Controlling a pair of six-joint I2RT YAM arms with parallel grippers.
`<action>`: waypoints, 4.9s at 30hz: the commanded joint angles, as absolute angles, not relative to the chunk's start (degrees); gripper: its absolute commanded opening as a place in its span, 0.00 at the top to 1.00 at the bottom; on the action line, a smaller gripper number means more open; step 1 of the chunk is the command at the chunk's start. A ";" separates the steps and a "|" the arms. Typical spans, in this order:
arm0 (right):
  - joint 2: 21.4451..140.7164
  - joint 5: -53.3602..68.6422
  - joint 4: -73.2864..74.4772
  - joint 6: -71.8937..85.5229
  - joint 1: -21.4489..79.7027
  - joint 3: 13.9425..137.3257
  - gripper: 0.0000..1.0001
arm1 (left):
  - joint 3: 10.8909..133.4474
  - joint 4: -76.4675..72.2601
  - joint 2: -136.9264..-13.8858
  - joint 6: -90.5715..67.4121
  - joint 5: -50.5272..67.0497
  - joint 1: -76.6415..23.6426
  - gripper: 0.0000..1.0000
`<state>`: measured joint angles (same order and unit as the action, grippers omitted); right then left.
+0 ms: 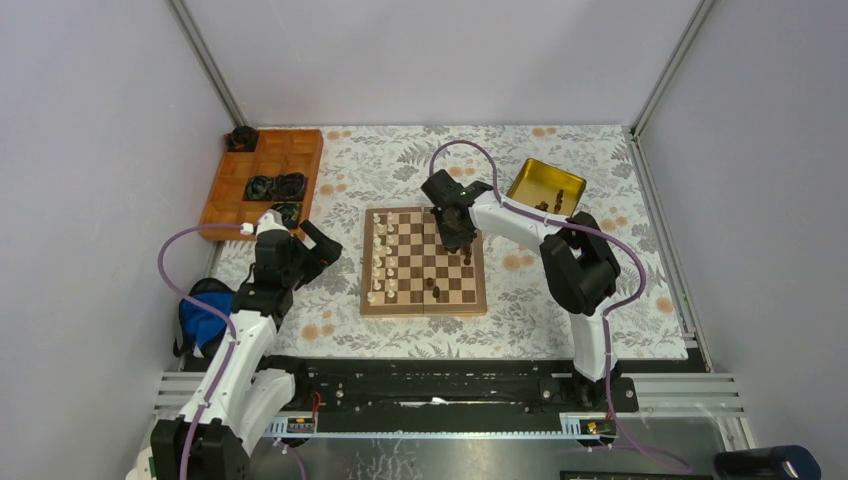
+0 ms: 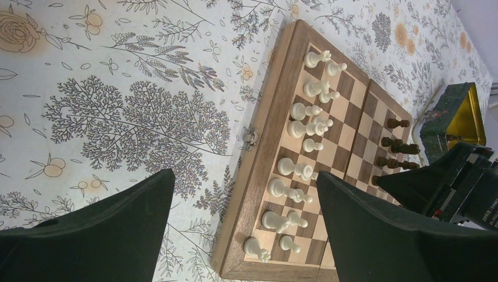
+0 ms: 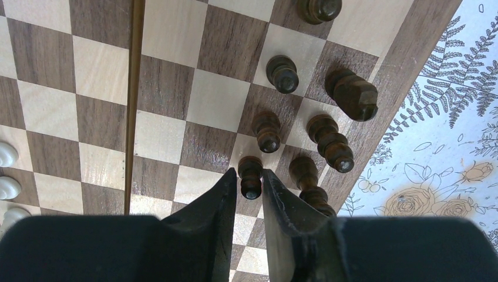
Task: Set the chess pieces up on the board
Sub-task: Place the chess piece on the chessboard, then pick up the chess piece from the chessboard, then place the chess piece on the chessboard.
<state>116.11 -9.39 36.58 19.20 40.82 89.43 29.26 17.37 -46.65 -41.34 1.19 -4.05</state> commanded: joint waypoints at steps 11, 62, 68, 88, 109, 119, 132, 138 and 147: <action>113.42 -8.99 36.48 18.06 40.39 92.01 0.69 | 29.60 15.91 -45.66 -40.52 1.01 -3.71 0.01; 103.51 -0.09 32.49 7.78 53.52 81.76 0.66 | 30.13 19.42 -41.33 -42.45 0.18 -3.70 0.01; 105.51 -0.26 32.18 7.65 53.53 82.26 0.66 | 30.15 19.66 -41.22 -41.95 0.18 -3.70 0.01; 108.76 -1.99 31.98 7.78 53.51 83.30 0.65 | 29.45 19.21 -41.59 -40.69 0.18 -3.69 0.01; 110.48 -3.32 32.18 8.33 52.82 83.94 0.81 | 28.83 19.58 -40.63 -40.74 0.18 -3.65 0.01; 108.47 -6.53 32.68 9.76 52.82 85.01 1.00 | 29.17 20.29 -39.83 -41.08 0.18 -3.70 0.01; 106.89 -13.94 35.50 16.86 50.66 87.67 1.00 | 30.12 21.21 -38.74 -41.31 0.18 -3.69 0.01; 105.83 -14.46 34.95 18.24 47.99 85.79 1.00 | 30.06 21.75 -38.28 -41.30 0.18 -3.70 0.01; 105.71 -13.74 33.99 18.46 45.65 83.49 1.00 | 30.05 21.71 -38.43 -41.49 0.18 -3.74 0.01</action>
<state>108.90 -12.84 34.39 17.63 46.39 84.23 29.26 20.88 -38.92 -41.78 1.02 -4.05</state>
